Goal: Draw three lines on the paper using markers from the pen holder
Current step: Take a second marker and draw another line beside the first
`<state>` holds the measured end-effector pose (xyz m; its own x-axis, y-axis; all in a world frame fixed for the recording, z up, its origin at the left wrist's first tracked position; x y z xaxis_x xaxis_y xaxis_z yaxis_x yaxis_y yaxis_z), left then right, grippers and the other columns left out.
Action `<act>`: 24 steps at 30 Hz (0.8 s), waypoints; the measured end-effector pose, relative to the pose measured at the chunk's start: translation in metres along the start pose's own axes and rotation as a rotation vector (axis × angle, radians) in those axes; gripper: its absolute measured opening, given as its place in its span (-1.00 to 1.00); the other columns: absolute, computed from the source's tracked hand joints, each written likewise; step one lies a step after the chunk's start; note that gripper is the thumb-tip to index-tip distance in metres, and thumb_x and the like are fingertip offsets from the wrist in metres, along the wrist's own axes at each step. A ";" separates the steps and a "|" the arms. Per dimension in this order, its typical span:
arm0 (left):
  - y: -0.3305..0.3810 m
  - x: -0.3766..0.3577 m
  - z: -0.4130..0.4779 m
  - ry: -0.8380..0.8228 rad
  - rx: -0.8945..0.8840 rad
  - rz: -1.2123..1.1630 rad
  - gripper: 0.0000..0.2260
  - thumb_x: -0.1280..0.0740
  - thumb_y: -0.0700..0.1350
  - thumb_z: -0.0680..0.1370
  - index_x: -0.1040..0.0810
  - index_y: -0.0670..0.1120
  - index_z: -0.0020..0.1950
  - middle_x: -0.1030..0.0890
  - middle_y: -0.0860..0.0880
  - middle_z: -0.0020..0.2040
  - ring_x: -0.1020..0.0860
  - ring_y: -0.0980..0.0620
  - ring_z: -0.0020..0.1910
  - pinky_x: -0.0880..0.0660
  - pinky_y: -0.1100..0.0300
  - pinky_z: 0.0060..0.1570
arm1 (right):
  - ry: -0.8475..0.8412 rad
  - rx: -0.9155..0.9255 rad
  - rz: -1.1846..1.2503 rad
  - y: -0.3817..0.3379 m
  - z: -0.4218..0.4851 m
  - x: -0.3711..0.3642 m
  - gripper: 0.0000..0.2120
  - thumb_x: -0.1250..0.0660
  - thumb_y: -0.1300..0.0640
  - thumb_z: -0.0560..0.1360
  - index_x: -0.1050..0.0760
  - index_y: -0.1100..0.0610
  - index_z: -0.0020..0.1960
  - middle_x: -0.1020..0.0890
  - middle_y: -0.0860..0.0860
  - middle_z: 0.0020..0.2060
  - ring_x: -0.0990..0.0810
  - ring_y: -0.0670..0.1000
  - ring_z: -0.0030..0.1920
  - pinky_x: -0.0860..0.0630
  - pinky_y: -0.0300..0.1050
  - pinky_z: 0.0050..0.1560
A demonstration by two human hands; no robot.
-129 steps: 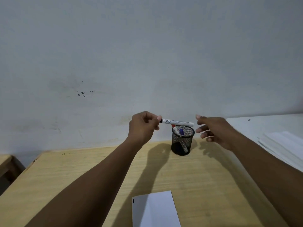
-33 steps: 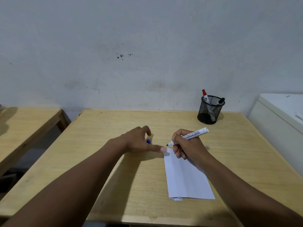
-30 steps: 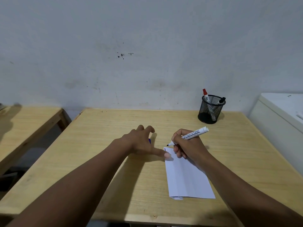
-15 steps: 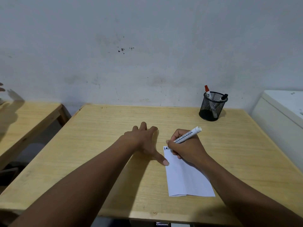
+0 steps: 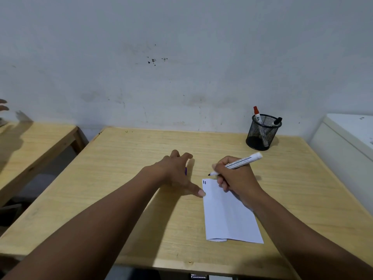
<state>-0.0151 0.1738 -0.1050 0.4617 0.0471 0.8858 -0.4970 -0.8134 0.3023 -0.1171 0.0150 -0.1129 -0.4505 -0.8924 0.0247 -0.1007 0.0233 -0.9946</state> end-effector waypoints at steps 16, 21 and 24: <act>0.037 0.066 0.014 0.198 -0.294 -1.027 -0.80 -0.53 -0.17 0.51 -0.67 -0.27 0.04 -0.67 0.08 -0.35 -0.70 -0.04 -0.19 -0.58 0.18 -0.14 | -0.016 -0.065 0.193 -0.079 0.029 0.043 -0.83 -0.30 0.18 0.57 -0.57 0.20 -0.16 -0.67 0.13 -0.36 -0.59 0.02 -0.44 -0.32 -0.10 -0.36; 0.051 0.072 0.021 0.146 -0.319 -1.223 -0.85 -0.51 -0.13 0.53 -0.70 -0.19 0.03 -0.69 -0.03 -0.22 -0.72 -0.06 -0.14 -0.63 0.16 -0.05 | 0.079 0.005 0.208 -0.090 0.034 0.057 -0.89 -0.38 0.21 0.53 -0.58 0.17 -0.17 -0.64 0.09 -0.35 -0.54 0.02 -0.36 -0.36 -0.12 -0.37; 0.056 0.070 0.024 0.106 -0.329 -1.294 -0.87 -0.50 -0.10 0.53 -0.71 -0.15 0.01 -0.71 -0.04 -0.18 -0.72 -0.07 -0.13 -0.62 0.17 -0.06 | 0.092 0.016 0.235 -0.091 0.036 0.060 -0.93 -0.42 0.19 0.51 -0.60 0.17 -0.14 -0.66 0.09 -0.32 -0.56 0.00 -0.34 -0.39 -0.14 -0.37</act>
<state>0.0068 0.1178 -0.0343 0.6797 0.7289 -0.0822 0.0919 0.0265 0.9954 -0.1027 -0.0569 -0.0247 -0.5390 -0.8184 -0.1990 0.0298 0.2176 -0.9756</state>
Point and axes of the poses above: each hand's wrist, its own z-axis towards the middle knuckle, its own x-axis out of the back of the hand, y = z × x, the point moved 7 cm from there along z, towards the middle knuckle
